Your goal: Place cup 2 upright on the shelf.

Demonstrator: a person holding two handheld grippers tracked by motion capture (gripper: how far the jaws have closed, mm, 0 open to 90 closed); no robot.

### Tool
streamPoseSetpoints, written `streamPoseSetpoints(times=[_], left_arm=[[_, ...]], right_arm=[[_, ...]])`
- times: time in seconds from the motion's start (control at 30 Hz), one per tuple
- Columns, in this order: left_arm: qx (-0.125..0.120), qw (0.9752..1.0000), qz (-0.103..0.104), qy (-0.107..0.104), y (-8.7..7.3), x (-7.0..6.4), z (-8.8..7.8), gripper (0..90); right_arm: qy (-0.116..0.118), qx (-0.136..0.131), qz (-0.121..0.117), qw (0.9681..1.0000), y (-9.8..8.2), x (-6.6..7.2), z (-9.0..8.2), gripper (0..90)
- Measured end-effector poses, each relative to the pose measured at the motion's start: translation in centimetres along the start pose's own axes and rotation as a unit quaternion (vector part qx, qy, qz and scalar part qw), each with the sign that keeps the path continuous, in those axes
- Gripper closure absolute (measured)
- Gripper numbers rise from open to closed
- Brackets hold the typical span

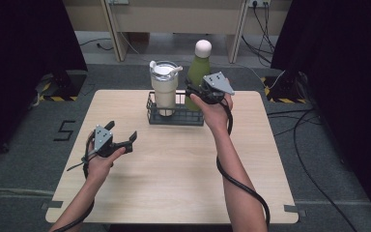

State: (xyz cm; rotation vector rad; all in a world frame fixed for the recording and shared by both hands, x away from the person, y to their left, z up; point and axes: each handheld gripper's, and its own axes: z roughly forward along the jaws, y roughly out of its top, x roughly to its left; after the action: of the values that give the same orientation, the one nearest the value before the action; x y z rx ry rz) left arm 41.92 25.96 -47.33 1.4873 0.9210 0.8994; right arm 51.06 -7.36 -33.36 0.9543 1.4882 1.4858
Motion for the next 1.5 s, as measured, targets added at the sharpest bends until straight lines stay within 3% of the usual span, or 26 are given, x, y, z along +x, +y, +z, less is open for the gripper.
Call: streamPoseSetpoints(times=[1.0, 1.5], left_arm=[[0.000, 1.0000, -0.004, 0.002, 0.0, 0.2, -0.1, 3.8], [-0.002, 1.0000, -0.005, 0.002, 0.0, 0.2, 0.0, 3.9]], right_arm=[[-0.017, 0.020, 0.002, 0.9997, 0.2, -0.5, 3.2, 21.7], [-0.024, 0.040, 0.006, 0.9989, -0.9, -0.7, 4.8, 21.7]])
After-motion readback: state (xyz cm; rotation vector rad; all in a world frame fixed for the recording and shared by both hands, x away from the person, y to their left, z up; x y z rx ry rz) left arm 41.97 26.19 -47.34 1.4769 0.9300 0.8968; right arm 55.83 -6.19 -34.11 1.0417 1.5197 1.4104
